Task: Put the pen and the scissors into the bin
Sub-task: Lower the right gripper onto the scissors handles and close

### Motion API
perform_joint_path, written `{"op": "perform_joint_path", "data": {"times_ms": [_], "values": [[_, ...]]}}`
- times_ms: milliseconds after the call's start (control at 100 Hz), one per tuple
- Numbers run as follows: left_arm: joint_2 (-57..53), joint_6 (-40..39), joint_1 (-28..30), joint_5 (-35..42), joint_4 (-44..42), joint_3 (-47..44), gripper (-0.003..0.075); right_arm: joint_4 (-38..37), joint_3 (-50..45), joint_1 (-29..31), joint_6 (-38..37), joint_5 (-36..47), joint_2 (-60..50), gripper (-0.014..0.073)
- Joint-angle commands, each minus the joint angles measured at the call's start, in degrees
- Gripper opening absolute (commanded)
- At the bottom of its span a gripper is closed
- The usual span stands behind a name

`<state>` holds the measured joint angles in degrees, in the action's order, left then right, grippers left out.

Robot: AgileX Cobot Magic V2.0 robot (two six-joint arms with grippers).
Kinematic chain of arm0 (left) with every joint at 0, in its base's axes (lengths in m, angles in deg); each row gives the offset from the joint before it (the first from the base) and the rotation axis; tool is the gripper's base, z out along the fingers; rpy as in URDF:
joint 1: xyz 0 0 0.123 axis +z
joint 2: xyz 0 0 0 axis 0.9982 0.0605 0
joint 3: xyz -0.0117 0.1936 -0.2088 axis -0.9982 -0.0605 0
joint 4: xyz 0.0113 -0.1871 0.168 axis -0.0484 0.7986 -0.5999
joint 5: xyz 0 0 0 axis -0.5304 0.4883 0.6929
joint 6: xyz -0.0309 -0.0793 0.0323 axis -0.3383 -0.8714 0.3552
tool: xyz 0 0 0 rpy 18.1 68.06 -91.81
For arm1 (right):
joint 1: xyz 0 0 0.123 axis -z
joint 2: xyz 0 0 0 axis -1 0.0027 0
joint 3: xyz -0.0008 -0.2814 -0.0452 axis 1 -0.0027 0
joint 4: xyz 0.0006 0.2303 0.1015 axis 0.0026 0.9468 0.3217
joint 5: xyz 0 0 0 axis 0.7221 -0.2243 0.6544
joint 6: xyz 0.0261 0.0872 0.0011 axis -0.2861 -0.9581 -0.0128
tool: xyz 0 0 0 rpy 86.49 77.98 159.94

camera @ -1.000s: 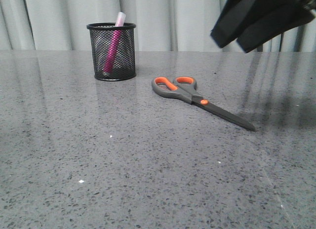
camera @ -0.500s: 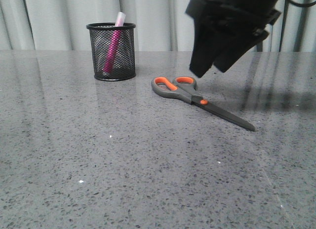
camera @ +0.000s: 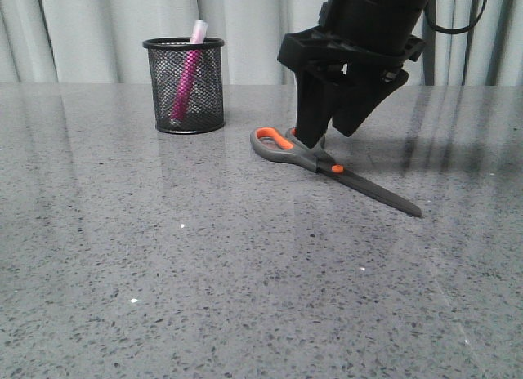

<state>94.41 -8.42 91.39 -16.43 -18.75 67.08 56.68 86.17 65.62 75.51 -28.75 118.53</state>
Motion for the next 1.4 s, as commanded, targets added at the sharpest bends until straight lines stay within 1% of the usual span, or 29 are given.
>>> {"op": "perform_joint_path", "data": {"times_ms": [0,110,290,570,1050,1160,1220,1310,1390], "values": [[-0.2,-0.7,0.1,3.0,2.6,1.5,-0.0022,-0.4,1.9,-0.6,-0.2,1.1,-2.0,0.0372],[-0.2,-0.7,0.1,3.0,2.6,1.5,-0.0022,-1.6,1.9,-1.4,-0.2,1.2,-1.5,0.0382],[-0.2,-0.7,0.1,3.0,2.6,1.5,-0.0022,-1.6,1.9,-1.5,-0.3,1.1,-0.5,0.0437],[-0.2,-0.7,0.1,2.9,2.6,1.5,-0.0022,-1.7,1.9,-1.5,-0.4,1.3,1.5,0.0436],[-0.2,-0.7,0.1,2.9,2.6,1.5,-0.0022,-1.7,1.9,-1.6,-0.4,0.9,1.5,0.0433],[-0.2,-0.7,0.1,2.9,2.6,1.5,-0.0022,-1.8,1.9,-2.6,-0.9,0.9,1.5,0.0433],[-0.2,-0.7,0.1,2.9,2.6,1.5,-0.0022,-5.0,1.9,-3.3,-3.6,1.3,1.5,0.0433],[-0.2,-0.7,0.1,2.9,2.4,1.5,-0.0022,-12.6,1.9,-4.8,-9.0,0.9,1.5,0.0433],[-0.2,-0.7,0.1,2.9,2.4,1.5,-0.0022,-13.3,1.9,-5.1,-9.2,0.6,1.5,0.0433]]}}
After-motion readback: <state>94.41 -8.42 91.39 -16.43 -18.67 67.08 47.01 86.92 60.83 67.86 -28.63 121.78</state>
